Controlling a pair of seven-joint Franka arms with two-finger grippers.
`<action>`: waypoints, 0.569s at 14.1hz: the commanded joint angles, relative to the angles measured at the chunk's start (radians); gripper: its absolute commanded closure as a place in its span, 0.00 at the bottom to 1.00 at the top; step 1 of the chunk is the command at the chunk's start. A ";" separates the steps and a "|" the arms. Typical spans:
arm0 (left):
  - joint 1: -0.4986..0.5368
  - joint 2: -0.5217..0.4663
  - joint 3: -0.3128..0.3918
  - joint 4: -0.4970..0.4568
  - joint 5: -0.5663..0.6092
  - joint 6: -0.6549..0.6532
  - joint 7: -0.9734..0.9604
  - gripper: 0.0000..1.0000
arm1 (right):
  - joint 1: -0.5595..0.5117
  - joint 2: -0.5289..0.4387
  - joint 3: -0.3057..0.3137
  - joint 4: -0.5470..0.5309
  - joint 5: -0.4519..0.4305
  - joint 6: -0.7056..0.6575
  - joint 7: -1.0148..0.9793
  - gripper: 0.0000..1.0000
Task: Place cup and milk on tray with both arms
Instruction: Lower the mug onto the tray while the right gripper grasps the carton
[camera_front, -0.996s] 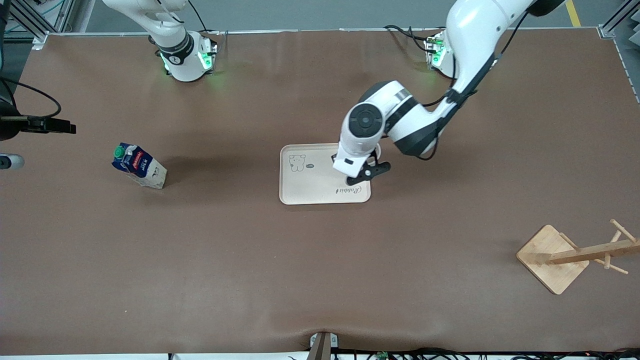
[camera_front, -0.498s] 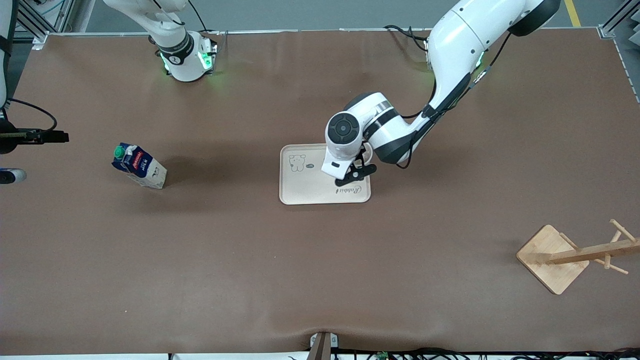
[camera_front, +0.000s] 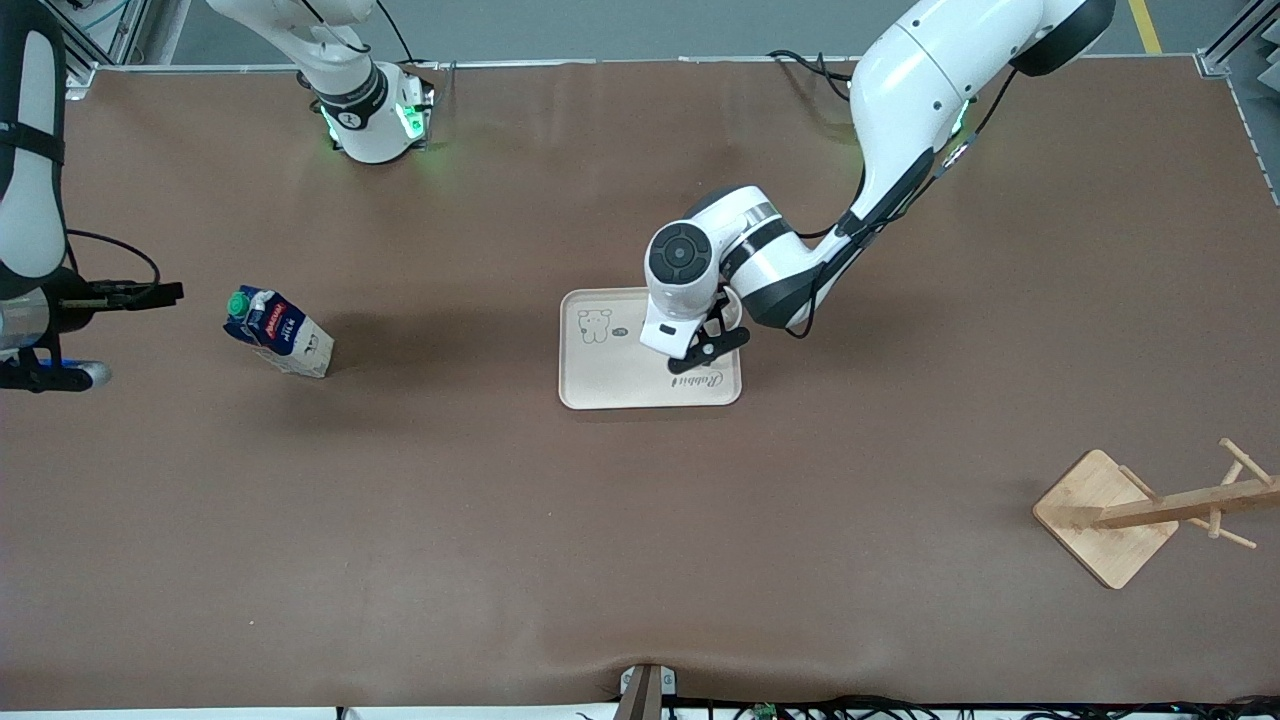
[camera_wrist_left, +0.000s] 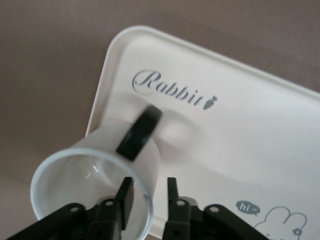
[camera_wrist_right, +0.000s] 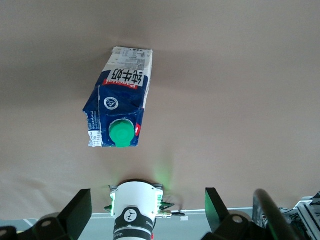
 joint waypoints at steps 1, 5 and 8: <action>0.005 -0.043 0.007 0.032 0.041 -0.020 -0.022 0.00 | -0.002 -0.019 0.007 -0.061 0.028 0.057 0.032 0.00; 0.126 -0.191 -0.001 0.058 0.039 -0.121 0.068 0.00 | -0.004 -0.042 0.007 -0.175 0.052 0.172 0.032 0.00; 0.235 -0.245 -0.004 0.136 0.028 -0.225 0.227 0.00 | -0.005 -0.045 0.007 -0.195 0.096 0.171 0.044 0.00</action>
